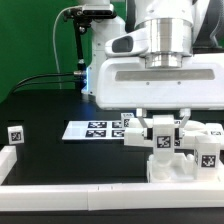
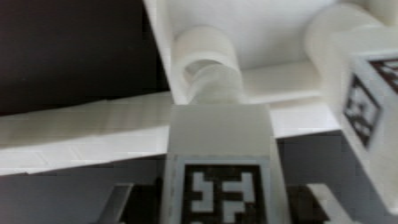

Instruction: Assemble chair

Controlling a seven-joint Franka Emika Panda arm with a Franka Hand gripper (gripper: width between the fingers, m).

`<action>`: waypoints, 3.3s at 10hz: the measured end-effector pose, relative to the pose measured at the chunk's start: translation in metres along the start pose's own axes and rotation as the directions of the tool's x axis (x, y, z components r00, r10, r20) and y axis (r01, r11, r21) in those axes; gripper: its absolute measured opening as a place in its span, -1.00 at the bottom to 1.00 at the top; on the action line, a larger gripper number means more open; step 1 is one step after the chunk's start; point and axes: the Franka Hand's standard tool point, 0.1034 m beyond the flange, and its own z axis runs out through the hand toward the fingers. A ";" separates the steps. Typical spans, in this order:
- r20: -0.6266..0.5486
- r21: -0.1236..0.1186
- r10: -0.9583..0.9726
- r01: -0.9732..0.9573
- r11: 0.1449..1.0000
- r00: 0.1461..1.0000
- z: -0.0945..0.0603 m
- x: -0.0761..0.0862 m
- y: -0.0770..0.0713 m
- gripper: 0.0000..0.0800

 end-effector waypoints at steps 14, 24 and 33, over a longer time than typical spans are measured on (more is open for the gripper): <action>-0.113 -0.020 -0.007 0.005 1.000 0.994 0.021 -0.014 -0.005 -0.30; 0.268 -0.022 0.059 -0.055 0.998 0.962 0.010 -0.003 0.003 0.62; 0.205 -0.196 0.782 -0.758 0.622 0.589 0.012 -0.001 0.003 -0.29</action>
Offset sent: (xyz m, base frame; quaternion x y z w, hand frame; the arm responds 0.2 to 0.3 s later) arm 0.0011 0.0020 -0.0082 0.0008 0.0141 0.0009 0.9999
